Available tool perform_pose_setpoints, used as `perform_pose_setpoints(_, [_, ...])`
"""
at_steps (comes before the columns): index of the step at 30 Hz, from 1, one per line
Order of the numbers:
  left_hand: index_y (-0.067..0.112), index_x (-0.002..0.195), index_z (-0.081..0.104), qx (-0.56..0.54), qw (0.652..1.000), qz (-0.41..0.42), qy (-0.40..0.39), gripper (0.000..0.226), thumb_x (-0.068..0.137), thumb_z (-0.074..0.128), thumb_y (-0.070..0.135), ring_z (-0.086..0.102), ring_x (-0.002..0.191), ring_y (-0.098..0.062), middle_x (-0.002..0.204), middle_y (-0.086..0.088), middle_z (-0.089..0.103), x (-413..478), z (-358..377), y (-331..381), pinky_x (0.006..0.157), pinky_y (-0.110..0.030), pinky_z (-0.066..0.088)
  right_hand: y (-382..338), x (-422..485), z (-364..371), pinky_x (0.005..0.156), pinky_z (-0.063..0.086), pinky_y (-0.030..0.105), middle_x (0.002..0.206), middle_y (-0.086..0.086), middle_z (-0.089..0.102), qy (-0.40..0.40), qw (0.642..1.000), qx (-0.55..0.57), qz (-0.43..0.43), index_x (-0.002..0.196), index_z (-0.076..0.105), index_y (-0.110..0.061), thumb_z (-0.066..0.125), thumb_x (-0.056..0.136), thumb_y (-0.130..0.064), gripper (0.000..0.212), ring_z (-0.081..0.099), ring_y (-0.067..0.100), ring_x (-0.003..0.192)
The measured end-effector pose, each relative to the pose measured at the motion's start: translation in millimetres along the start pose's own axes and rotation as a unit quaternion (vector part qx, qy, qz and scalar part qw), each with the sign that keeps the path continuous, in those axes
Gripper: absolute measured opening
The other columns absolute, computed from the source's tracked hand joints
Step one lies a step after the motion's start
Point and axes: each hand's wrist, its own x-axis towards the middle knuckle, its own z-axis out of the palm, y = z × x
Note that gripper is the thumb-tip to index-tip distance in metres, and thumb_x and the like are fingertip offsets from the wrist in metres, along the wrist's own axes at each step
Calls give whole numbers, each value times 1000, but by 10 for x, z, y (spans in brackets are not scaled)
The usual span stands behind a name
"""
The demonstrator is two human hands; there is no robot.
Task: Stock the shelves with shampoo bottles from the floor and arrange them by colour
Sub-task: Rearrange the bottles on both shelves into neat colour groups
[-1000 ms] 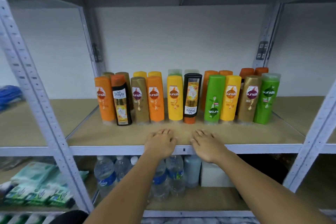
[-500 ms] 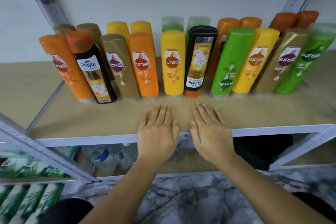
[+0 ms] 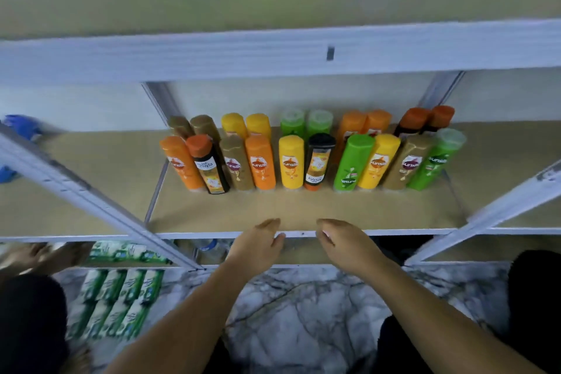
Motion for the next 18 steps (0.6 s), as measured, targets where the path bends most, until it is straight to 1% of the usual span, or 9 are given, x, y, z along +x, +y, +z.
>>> perform_pose_setpoints(3, [23,154,38,-30,999,9,12,53,105,39,44,58,121,-27,150,0,52,-465,-561,304,96,-37,50,-355,-398,-560,105,43,41,148,5,52,-23,1000,7,-1,147,47,-16,39,107,-36,46,48,28,134])
perform_pose_setpoints(7, [25,152,42,-35,999,1,9,50,105,40,44,61,116,-25,138,-3,62,-1068,-1264,698,86,-30,47,-819,-871,-1242,102,43,37,146,4,54,-7,999,1,-35,147,48,-15,38,107,-37,47,50,25,130])
perform_pose_setpoints(8, [25,150,44,-31,999,5,14,49,105,41,45,61,117,-25,138,-2,62,-1188,-1408,757,87,-29,48,-910,-966,-1367,102,43,37,144,5,55,-1,999,-3,-43,145,49,-14,39,106,-37,46,51,24,129])
perform_pose_setpoints(9, [26,148,46,-28,999,12,17,49,104,41,46,60,118,-24,139,-2,61,-1293,-1533,797,91,-30,49,-997,-1043,-1476,102,43,37,143,5,56,3,999,-5,-53,144,50,-14,39,106,-38,46,51,24,128])
perform_pose_setpoints(10, [26,145,49,-23,999,19,23,47,103,41,47,60,119,-24,139,-1,61,-1390,-1675,824,94,-33,50,-1088,-1114,-1602,102,43,38,142,5,56,7,998,-9,-63,143,51,-14,39,106,-38,46,51,24,128])
perform_pose_setpoints(12, [26,139,52,-5,998,34,47,45,102,41,48,61,115,-24,133,-1,64,-1561,-1969,816,92,-37,52,-1290,-1222,-1851,100,44,38,138,3,58,32,995,-16,-88,140,53,-16,39,106,-39,44,52,22,126])
perform_pose_setpoints(14, [29,132,52,17,995,67,77,42,100,37,51,64,105,-24,123,0,68,-1689,-2234,737,85,-39,55,-1533,-1288,-2030,95,46,35,134,-2,60,65,992,-8,-106,138,55,-19,40,105,-39,41,54,20,123])
perform_pose_setpoints(16, [32,124,54,29,987,110,113,41,97,32,54,65,95,-21,112,4,69,-1791,-2460,614,77,-39,55,-1785,-1325,-2133,91,44,28,135,-7,59,88,989,1,-115,139,56,-22,40,105,-40,41,54,15,124])
perform_pose_setpoints(18, [30,117,57,28,980,146,133,41,97,32,55,62,86,-16,101,7,69,-1898,-2691,485,74,-37,54,-2071,-1373,-2202,95,45,28,139,-10,56,114,988,19,-103,141,54,-24,39,105,-45,44,53,12,125])
